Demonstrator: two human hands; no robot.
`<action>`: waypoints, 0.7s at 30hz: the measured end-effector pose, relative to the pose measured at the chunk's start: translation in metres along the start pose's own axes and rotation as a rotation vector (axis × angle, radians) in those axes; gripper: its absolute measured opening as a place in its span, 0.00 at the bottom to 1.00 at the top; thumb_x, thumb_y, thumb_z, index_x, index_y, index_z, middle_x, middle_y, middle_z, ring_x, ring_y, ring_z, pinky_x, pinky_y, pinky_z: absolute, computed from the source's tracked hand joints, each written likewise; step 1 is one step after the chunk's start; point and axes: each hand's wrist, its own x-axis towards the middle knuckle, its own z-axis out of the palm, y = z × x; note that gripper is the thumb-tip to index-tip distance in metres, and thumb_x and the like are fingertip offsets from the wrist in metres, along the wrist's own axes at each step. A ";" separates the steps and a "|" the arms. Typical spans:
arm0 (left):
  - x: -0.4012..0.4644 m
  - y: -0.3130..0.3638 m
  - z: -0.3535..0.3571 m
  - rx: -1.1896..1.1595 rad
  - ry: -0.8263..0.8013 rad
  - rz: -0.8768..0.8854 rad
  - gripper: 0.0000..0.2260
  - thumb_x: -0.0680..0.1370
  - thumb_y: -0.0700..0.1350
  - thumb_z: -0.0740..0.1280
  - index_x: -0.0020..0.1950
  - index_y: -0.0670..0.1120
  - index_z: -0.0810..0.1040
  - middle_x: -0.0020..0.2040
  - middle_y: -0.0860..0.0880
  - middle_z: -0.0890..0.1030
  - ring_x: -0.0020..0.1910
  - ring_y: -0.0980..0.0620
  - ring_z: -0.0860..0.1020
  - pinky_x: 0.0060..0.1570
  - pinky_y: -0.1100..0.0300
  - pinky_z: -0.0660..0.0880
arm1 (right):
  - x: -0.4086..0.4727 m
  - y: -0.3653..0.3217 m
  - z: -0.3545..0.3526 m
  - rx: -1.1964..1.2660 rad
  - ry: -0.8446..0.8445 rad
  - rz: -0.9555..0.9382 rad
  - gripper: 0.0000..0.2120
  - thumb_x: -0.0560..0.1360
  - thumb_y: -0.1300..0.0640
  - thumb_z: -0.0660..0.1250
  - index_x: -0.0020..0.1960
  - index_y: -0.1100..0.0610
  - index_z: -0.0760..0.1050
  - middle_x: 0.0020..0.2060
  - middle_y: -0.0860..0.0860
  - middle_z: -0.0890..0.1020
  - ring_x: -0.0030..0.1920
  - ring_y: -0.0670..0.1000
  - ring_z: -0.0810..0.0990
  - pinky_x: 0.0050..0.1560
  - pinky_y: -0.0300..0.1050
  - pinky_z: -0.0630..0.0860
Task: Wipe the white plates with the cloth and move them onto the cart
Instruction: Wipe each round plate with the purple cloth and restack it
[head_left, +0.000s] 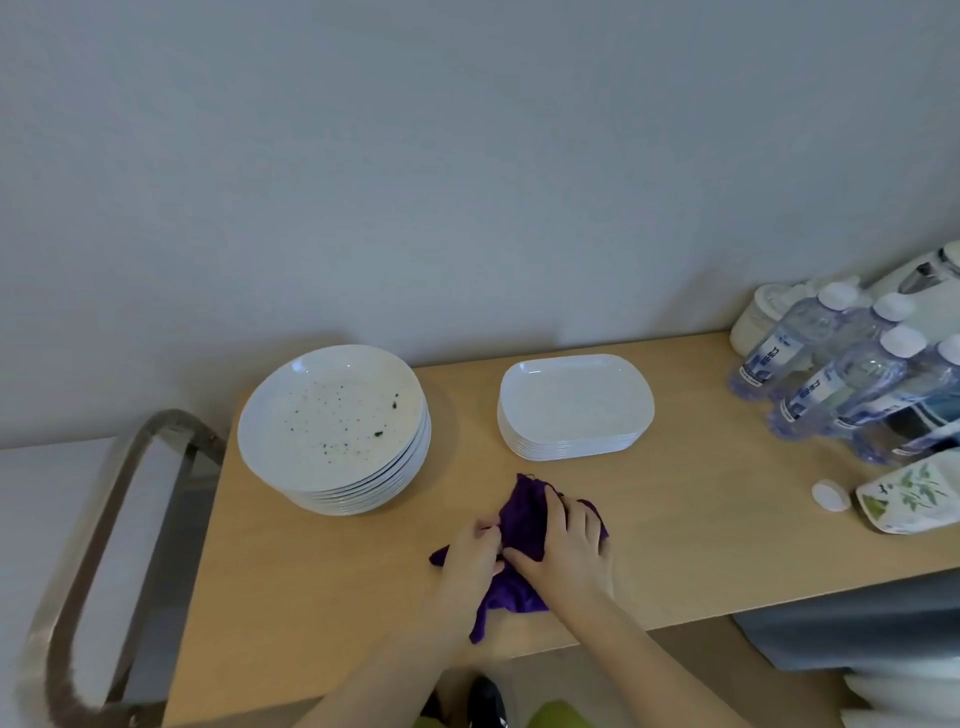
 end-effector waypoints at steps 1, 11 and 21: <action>-0.002 -0.003 -0.002 0.102 0.054 0.063 0.12 0.80 0.35 0.55 0.61 0.40 0.73 0.50 0.45 0.78 0.50 0.50 0.76 0.51 0.59 0.75 | 0.001 0.000 0.001 -0.041 0.004 -0.014 0.40 0.72 0.36 0.63 0.76 0.48 0.49 0.73 0.49 0.59 0.74 0.53 0.55 0.71 0.55 0.59; -0.012 -0.017 -0.011 0.264 0.124 0.243 0.20 0.82 0.51 0.58 0.71 0.43 0.66 0.59 0.52 0.75 0.65 0.48 0.72 0.60 0.59 0.69 | 0.002 -0.034 -0.057 0.927 0.059 0.061 0.08 0.75 0.61 0.63 0.47 0.49 0.76 0.39 0.45 0.82 0.42 0.45 0.81 0.39 0.34 0.72; 0.006 0.068 -0.022 -0.703 -0.240 0.017 0.19 0.77 0.61 0.60 0.53 0.47 0.78 0.49 0.46 0.85 0.50 0.45 0.83 0.51 0.48 0.79 | 0.025 -0.101 -0.115 1.612 0.039 0.041 0.11 0.80 0.52 0.57 0.57 0.51 0.76 0.49 0.50 0.83 0.49 0.49 0.82 0.50 0.47 0.78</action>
